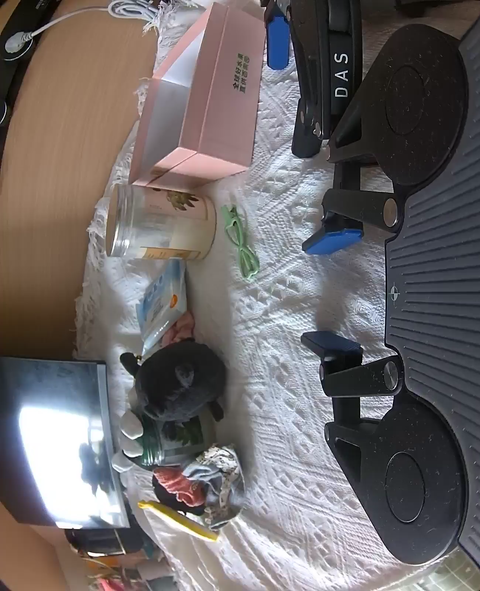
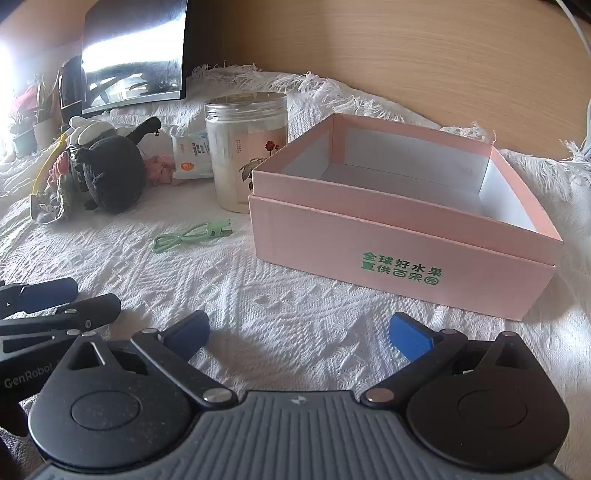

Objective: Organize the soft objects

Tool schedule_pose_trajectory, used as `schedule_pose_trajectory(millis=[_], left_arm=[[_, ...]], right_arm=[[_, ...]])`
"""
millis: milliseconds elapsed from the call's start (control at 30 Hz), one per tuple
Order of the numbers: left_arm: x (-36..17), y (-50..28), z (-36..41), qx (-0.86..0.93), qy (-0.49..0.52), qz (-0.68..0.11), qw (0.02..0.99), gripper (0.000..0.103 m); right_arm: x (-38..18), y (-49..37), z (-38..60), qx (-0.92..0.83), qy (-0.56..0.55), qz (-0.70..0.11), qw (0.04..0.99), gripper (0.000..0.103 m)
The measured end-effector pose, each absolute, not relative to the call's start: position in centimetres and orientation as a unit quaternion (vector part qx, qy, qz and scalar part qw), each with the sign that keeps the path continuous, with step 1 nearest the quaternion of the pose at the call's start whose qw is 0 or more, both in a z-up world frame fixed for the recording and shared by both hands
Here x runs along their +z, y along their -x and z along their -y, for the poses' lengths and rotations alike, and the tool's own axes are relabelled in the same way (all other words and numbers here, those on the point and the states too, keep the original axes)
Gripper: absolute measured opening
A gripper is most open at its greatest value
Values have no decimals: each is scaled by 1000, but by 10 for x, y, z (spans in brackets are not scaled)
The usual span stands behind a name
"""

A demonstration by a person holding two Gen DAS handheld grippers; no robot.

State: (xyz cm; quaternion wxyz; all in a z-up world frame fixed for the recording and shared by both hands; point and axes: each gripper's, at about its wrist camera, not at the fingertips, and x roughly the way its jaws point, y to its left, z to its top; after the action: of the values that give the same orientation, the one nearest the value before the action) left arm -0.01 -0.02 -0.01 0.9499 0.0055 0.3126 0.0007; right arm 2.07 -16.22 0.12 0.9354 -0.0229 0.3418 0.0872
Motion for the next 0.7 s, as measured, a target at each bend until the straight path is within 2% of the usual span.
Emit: schedule_pose_trajectory(millis=[700], left_arm=[[0,0,0,0,-2,-313,950,52]], right_arm=[[1,-21,162,87,23,-342,936,103]])
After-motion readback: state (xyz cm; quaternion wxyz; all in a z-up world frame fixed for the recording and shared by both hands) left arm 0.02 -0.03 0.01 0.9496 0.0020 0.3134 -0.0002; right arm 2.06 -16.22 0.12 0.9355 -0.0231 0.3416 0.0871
